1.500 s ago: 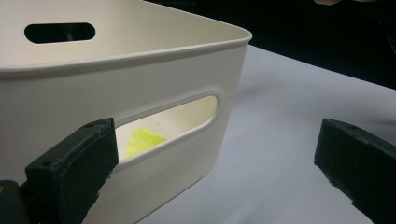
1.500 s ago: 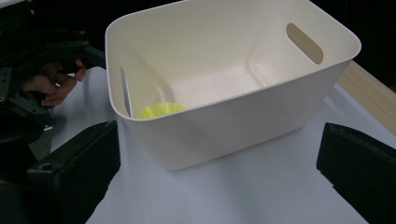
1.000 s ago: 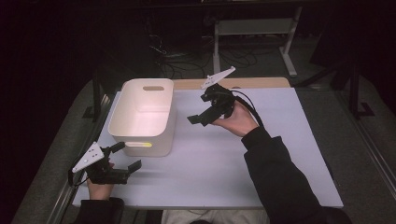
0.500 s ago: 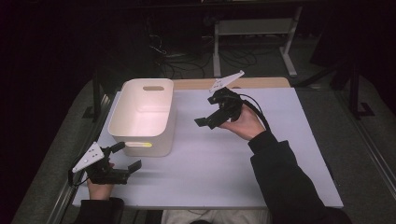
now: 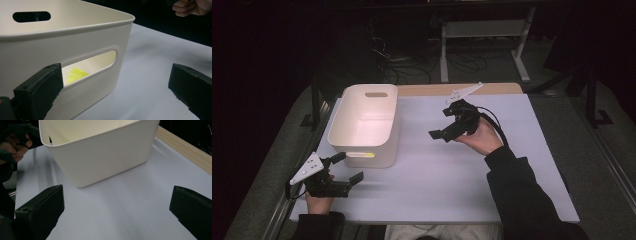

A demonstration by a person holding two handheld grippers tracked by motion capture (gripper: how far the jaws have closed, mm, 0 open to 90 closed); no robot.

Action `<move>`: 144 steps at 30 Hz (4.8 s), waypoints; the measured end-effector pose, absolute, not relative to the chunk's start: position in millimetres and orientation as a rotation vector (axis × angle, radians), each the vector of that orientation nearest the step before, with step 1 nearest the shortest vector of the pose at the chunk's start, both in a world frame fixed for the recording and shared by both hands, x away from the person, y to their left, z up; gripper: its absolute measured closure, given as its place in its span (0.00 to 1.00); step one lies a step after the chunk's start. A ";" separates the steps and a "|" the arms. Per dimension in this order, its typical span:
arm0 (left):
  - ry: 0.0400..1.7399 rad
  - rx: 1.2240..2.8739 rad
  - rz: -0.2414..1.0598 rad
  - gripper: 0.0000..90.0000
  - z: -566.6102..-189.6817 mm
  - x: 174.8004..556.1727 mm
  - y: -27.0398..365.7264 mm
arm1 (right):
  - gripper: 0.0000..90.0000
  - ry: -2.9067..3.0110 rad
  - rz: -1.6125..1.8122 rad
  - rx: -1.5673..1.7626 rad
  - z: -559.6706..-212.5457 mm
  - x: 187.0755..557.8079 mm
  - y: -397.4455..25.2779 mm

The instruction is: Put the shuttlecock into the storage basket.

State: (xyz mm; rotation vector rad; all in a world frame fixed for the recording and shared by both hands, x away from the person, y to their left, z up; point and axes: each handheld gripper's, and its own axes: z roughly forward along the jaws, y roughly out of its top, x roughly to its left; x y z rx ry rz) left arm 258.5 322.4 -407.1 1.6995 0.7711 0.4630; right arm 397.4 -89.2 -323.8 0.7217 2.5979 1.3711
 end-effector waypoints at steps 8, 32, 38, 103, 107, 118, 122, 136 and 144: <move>0.773 1.697 0.464 0.00 -407.1 258.4 322.4 | 0.00 2.593 1.374 0.727 -331.3 392.3 -96.9; 0.772 1.701 0.464 0.00 -407.2 258.0 322.6 | 0.00 2.555 1.408 0.774 -346.7 379.2 -122.4; 0.773 1.700 0.464 0.00 -407.2 257.9 322.6 | 0.00 2.544 1.414 0.802 -353.0 376.2 -132.9; 0.776 1.698 0.465 0.00 -407.0 257.5 322.7 | 0.00 2.387 1.426 0.977 -383.7 340.4 -220.0; 0.776 1.699 0.465 0.00 -407.0 257.6 322.7 | 0.00 2.377 1.422 0.999 -388.0 337.0 -226.6; 0.782 1.700 0.468 0.00 -407.1 257.5 323.1 | 0.00 2.348 1.419 1.030 -394.8 330.0 -239.9; 0.779 1.702 0.467 0.00 -407.3 257.8 322.9 | 0.00 2.334 1.421 1.041 -398.4 326.4 -244.4; 0.782 1.701 0.467 0.00 -407.1 257.5 323.1 | 0.00 2.305 1.403 1.068 -408.5 315.6 -259.3; 0.782 1.703 0.467 0.00 -407.3 257.8 323.0 | 0.00 2.294 1.381 1.086 -416.2 307.7 -268.5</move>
